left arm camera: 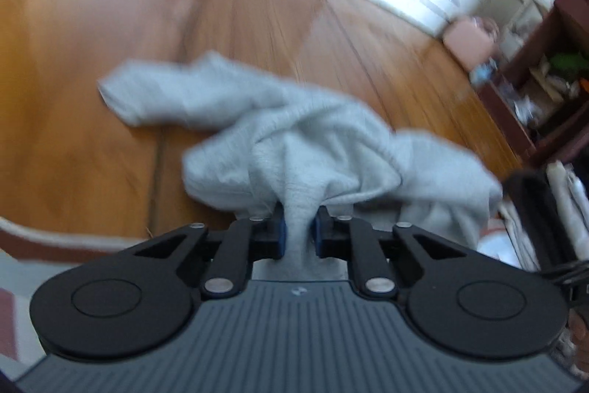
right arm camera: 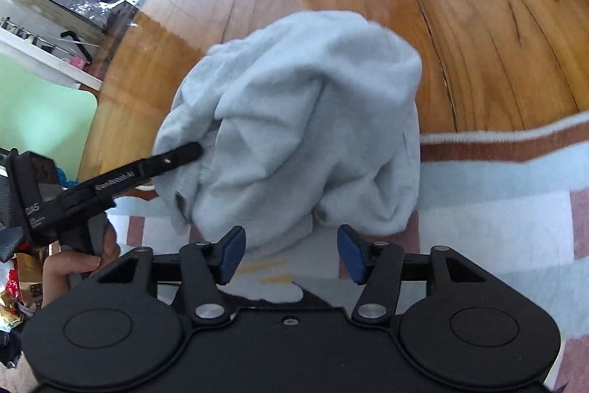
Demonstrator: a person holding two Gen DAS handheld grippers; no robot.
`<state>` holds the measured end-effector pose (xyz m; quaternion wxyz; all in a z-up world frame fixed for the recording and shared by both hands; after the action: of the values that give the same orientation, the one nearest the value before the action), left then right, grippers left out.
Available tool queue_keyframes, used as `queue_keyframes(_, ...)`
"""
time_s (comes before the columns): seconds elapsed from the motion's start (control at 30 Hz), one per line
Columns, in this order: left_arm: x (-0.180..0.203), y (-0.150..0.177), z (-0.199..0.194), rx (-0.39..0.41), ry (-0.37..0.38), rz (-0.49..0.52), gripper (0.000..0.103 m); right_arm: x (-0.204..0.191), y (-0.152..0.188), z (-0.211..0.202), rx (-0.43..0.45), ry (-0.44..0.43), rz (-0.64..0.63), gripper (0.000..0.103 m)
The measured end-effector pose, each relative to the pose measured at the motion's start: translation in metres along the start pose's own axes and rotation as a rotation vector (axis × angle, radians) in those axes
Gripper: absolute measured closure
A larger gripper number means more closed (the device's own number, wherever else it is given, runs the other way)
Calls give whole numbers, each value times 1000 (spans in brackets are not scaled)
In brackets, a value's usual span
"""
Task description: Fold clothes
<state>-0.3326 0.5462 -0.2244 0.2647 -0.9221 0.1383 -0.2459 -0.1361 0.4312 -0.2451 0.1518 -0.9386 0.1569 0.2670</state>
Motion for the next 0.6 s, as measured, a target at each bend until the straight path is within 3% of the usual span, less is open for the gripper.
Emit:
queue_keyframes(0.1,5,-12,-12,91,-56,66,90,-1,-9,5,10,-21,-15,39)
queue_keyframes(0.2,-3,-15,-13,93,-44,23,90,0,-25,23,-3,-34,5,32)
queue_keyframes(0.33,-1,-19,-20,146,-77,46,91,8,-36,42,17,51,18,34)
queue_keyframes(0.37,1,-24,-25,171,-90,59,91,9,-37,44,33,79,7,41)
queue_keyframes(0.4,1,-29,-31,196,-98,66,91,4,-39,38,68,99,-45,79)
queue_keyframes(0.43,1,-34,-36,223,-107,67,91,-1,-40,32,104,118,-96,97)
queue_keyframes(0.6,-5,-50,-83,392,-175,73,91,-44,-53,-48,372,320,-323,100)
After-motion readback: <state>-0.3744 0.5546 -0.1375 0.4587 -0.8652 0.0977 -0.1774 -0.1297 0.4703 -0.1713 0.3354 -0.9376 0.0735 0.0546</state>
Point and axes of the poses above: each gripper's, at about its wrist camera, not at the fingertips, and z roughly the way its jaws point, x to its right, y to its underside, the point moved 6 cm from there along z, roughly the way its jaws point, and after that the axes turned 8 degrees about -x, right-handed, at the moved point
